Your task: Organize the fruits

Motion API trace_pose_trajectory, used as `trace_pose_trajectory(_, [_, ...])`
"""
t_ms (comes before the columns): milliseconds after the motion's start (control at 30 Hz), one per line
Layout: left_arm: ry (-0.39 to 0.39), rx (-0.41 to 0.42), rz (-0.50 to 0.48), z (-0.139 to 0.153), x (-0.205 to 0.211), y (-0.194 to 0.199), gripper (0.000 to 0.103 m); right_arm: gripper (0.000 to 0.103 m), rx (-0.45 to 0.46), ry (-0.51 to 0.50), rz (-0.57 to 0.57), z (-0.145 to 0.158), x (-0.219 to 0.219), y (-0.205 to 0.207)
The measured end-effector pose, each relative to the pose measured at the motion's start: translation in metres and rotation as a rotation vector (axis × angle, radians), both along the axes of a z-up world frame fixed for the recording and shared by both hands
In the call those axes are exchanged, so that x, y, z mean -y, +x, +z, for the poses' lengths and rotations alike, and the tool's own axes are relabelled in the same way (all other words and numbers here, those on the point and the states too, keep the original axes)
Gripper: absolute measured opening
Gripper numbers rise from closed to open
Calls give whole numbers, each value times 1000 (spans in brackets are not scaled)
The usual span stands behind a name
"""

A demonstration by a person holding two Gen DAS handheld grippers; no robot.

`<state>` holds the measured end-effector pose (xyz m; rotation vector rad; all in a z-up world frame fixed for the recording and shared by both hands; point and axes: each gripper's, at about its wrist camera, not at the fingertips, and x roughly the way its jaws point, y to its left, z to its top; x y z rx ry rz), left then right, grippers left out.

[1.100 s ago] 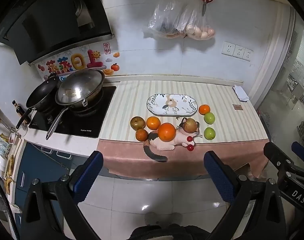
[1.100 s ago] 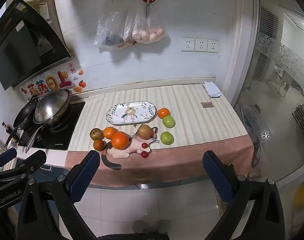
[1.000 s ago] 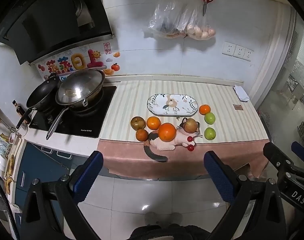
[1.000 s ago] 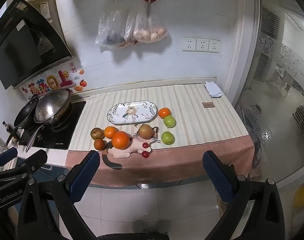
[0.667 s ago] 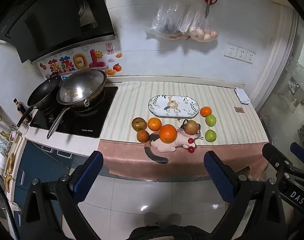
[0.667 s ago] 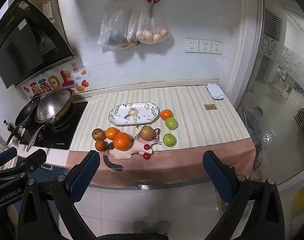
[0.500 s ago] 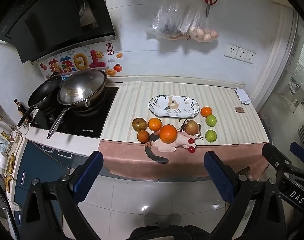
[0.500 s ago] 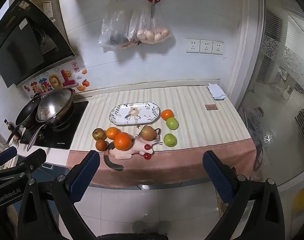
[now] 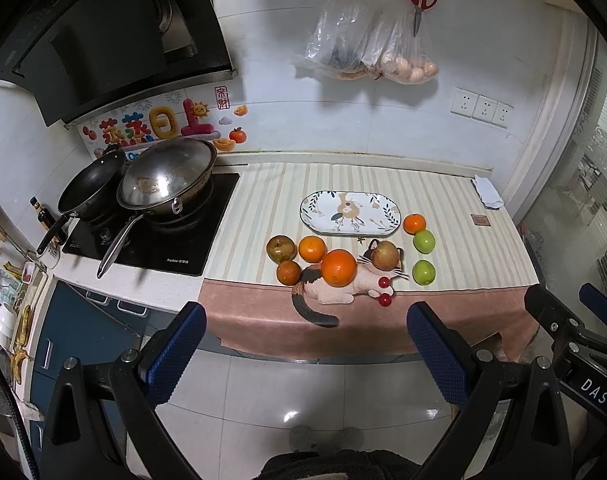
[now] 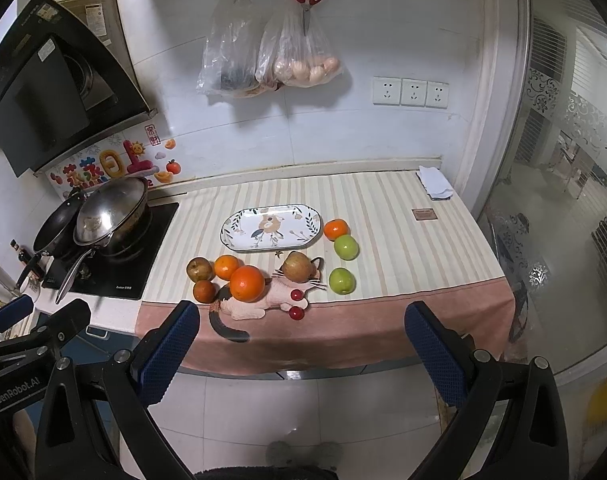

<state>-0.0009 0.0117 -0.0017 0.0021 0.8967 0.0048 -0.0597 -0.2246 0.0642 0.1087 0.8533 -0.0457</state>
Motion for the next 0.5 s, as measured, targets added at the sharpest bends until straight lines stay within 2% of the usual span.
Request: trace_pose_trajectory(500, [0,0,-1,0,1,0,103,103,1,-2,-1,1,0,1])
